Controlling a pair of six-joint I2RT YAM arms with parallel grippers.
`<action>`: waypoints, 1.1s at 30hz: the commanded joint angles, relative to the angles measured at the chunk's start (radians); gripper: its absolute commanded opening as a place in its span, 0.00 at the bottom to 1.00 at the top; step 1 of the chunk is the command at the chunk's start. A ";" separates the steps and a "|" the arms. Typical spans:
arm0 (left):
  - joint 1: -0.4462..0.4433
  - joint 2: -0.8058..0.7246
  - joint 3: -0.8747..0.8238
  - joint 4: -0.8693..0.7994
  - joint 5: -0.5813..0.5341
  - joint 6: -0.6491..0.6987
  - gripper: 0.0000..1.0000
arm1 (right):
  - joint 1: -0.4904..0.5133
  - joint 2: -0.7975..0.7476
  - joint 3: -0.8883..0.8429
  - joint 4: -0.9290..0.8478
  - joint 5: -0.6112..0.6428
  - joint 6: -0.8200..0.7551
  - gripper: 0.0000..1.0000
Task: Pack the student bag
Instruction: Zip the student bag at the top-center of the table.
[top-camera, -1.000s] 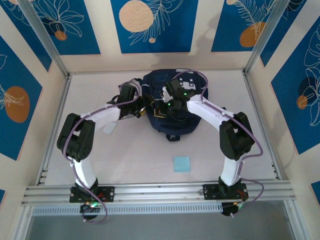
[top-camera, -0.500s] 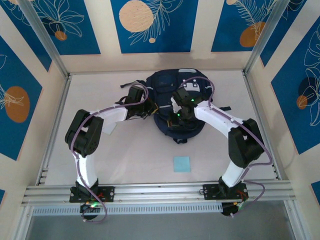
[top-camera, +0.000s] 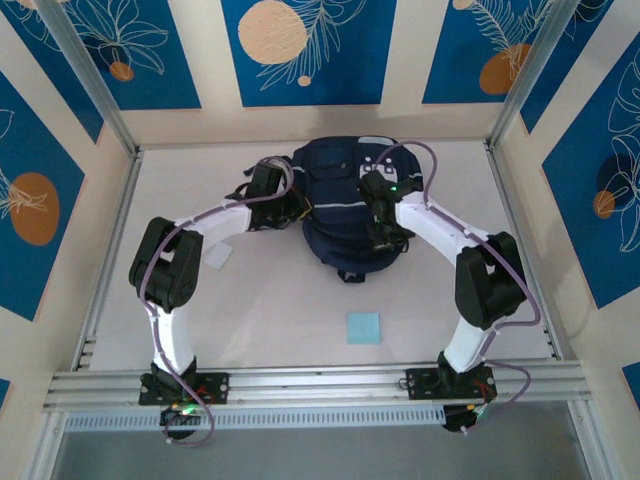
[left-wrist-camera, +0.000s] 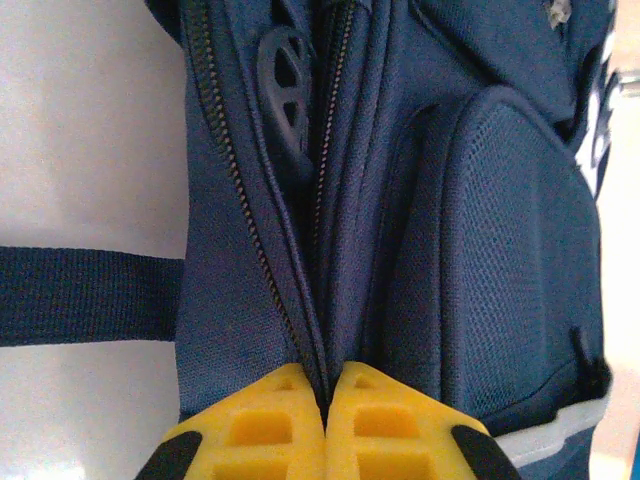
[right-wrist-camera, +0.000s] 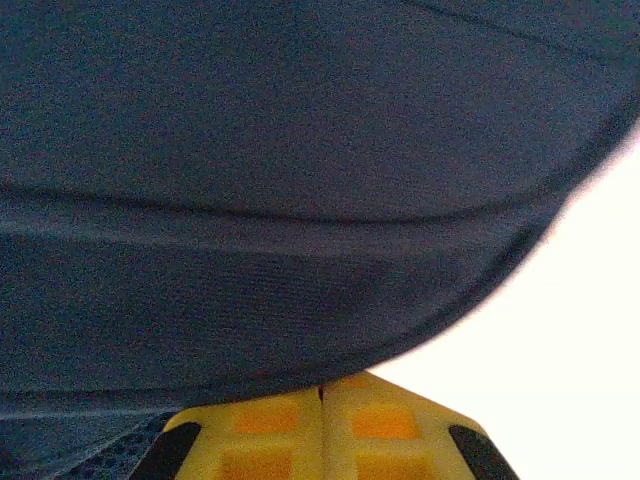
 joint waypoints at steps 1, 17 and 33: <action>0.048 0.019 0.123 -0.053 -0.042 0.070 0.21 | 0.091 0.040 0.074 0.120 -0.081 -0.061 0.00; 0.080 -0.297 -0.205 -0.116 -0.090 -0.007 0.94 | 0.123 0.299 0.520 0.152 -0.380 0.189 0.00; -0.002 -0.198 -0.379 0.128 -0.201 -0.188 0.19 | 0.110 0.151 0.258 0.254 -0.643 0.260 0.00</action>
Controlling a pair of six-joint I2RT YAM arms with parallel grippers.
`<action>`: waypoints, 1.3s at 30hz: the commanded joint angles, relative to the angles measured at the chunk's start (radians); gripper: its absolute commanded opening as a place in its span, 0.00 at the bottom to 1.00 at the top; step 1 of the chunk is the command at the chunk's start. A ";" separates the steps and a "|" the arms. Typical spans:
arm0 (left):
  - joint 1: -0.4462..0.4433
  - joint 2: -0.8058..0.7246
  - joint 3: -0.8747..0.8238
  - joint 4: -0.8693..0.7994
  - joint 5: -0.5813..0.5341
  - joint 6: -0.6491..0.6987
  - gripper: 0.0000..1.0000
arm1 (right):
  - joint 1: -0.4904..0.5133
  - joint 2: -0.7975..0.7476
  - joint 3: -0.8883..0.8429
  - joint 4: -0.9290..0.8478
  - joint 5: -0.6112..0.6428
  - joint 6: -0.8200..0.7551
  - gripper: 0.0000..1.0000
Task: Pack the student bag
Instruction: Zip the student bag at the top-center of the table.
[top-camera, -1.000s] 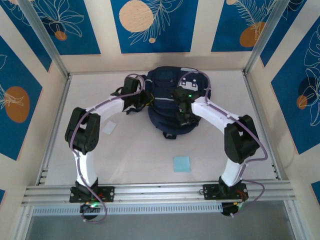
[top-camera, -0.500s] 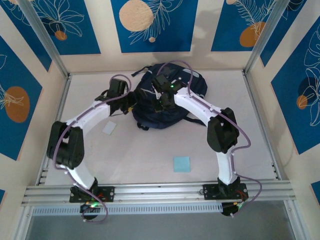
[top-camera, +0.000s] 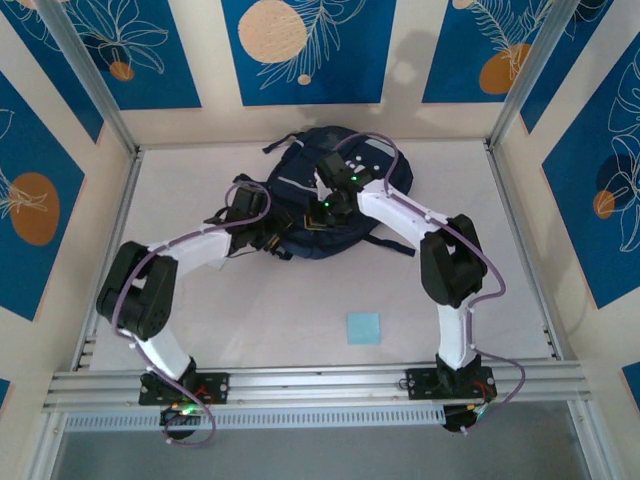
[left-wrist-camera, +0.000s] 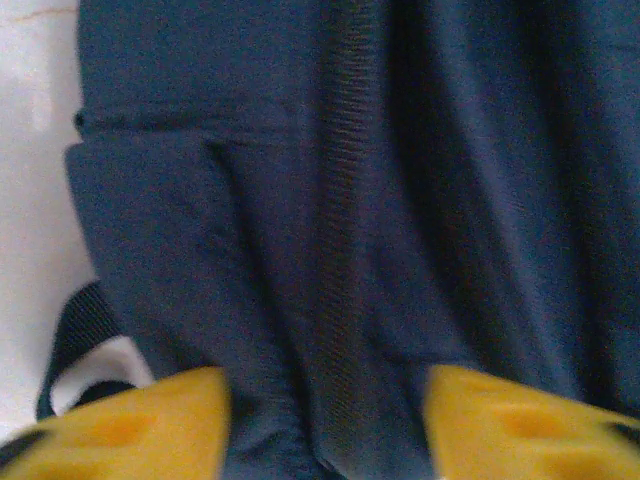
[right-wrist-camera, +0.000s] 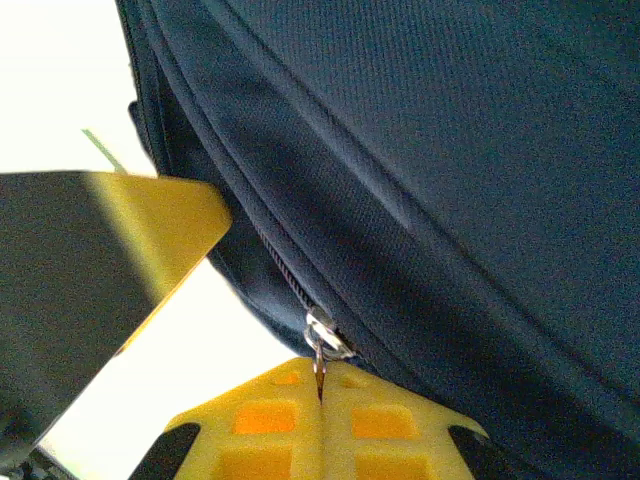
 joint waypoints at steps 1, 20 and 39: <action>-0.001 0.046 -0.013 0.085 -0.050 0.012 0.02 | 0.000 -0.095 -0.067 -0.005 -0.062 -0.077 0.00; 0.077 -0.043 -0.052 -0.059 -0.068 0.168 0.00 | -0.415 -0.114 -0.142 -0.117 0.445 -0.538 0.00; 0.110 -0.158 -0.094 -0.126 -0.109 0.208 0.00 | -0.554 0.144 0.163 -0.130 0.486 -0.521 0.00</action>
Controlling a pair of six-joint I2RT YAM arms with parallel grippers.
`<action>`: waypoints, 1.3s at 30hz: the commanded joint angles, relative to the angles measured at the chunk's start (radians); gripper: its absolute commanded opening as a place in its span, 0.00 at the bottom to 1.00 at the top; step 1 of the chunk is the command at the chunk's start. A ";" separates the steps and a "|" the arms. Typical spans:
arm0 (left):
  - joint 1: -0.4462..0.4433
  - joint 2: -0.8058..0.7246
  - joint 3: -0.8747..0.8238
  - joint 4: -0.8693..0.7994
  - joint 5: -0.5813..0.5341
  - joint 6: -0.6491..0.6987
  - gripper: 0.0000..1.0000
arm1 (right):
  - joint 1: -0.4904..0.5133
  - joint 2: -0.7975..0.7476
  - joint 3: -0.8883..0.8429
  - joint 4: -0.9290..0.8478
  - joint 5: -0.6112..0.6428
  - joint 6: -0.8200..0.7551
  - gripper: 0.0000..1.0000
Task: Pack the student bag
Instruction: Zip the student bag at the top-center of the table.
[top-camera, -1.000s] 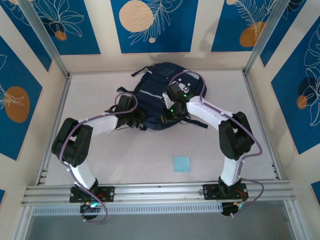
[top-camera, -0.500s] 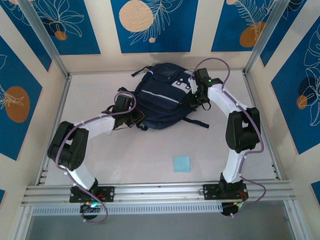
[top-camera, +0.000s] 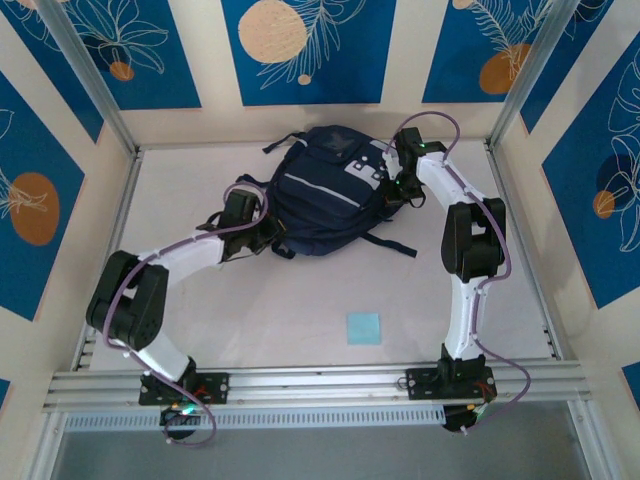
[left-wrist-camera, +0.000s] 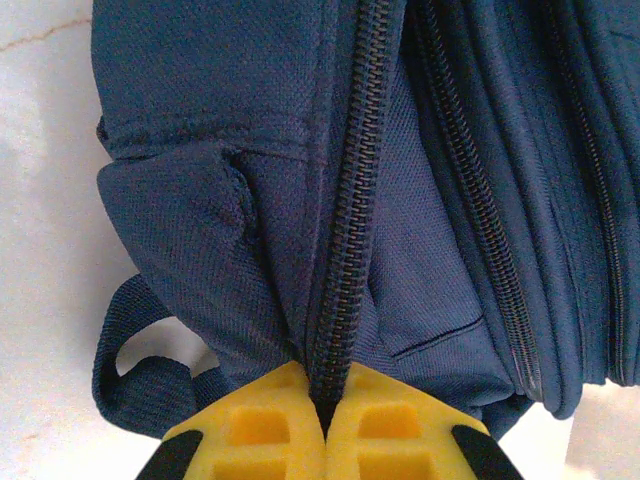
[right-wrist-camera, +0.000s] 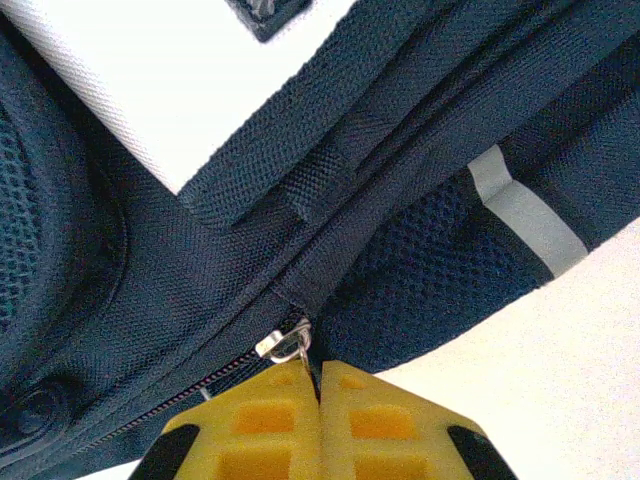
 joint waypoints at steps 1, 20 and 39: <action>0.082 -0.073 -0.032 -0.155 -0.161 0.048 0.00 | -0.111 0.004 0.007 0.082 0.302 0.065 0.00; 0.058 -0.065 0.040 -0.161 -0.047 0.181 0.00 | 0.069 -0.076 -0.051 0.098 0.246 0.084 0.12; 0.002 -0.088 0.032 -0.157 -0.048 0.226 0.00 | 0.270 -0.254 -0.174 0.162 0.017 0.412 0.75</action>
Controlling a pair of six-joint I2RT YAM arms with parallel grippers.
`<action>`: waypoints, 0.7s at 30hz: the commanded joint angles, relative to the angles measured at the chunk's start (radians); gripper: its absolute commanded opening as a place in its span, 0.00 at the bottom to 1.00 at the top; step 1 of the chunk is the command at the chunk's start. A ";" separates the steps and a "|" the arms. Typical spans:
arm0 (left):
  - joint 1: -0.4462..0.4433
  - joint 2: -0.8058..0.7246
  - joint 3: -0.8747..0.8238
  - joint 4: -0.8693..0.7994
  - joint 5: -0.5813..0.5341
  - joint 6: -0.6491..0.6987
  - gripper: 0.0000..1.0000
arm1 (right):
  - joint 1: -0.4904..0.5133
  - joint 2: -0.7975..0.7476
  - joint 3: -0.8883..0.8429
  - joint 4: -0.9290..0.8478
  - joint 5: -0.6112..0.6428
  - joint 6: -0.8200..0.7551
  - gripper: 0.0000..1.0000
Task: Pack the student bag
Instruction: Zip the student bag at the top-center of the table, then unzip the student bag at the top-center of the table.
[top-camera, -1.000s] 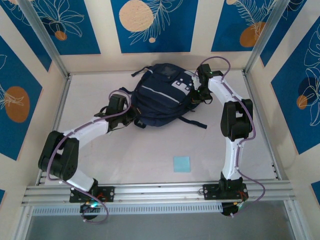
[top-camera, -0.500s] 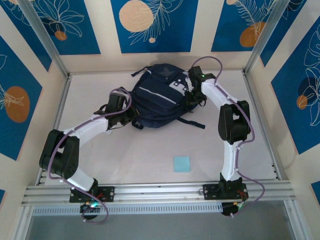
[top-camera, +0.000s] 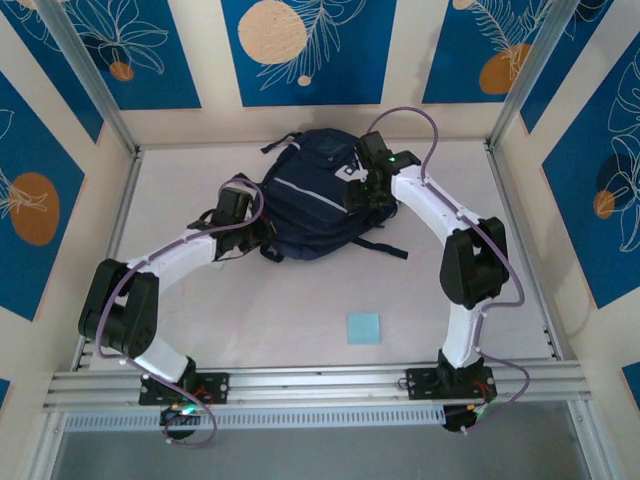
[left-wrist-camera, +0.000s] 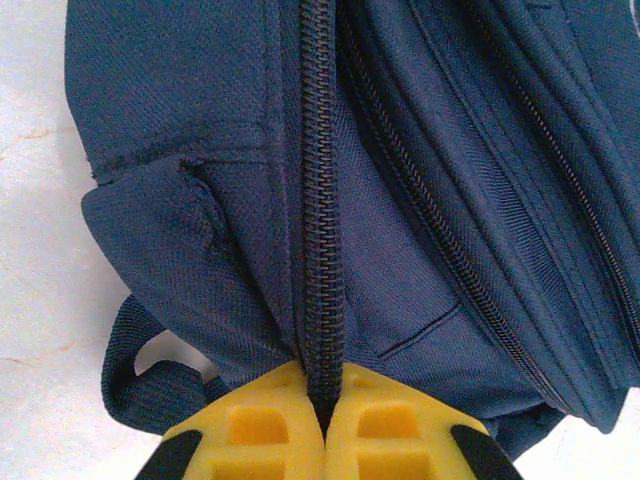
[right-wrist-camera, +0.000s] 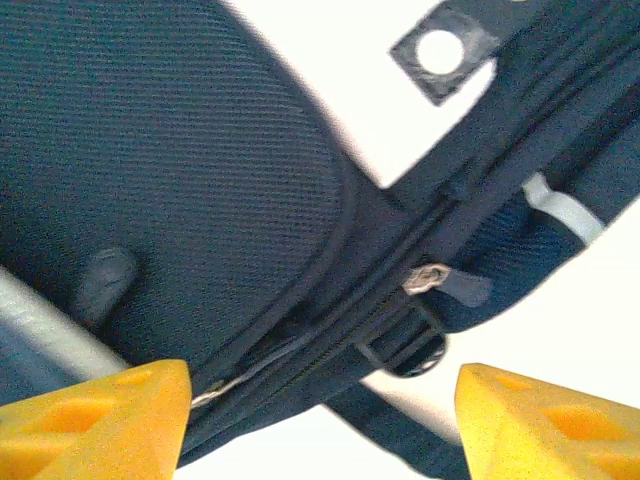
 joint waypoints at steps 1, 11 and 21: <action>-0.013 -0.036 0.015 -0.024 -0.013 0.043 0.00 | 0.003 -0.022 -0.042 0.077 -0.170 0.122 0.77; -0.049 -0.028 0.015 0.018 -0.040 0.018 0.00 | 0.023 0.064 -0.084 0.178 -0.346 0.225 0.82; -0.070 0.033 0.027 0.084 -0.063 -0.025 0.00 | 0.079 -0.117 -0.335 0.246 -0.485 0.382 0.78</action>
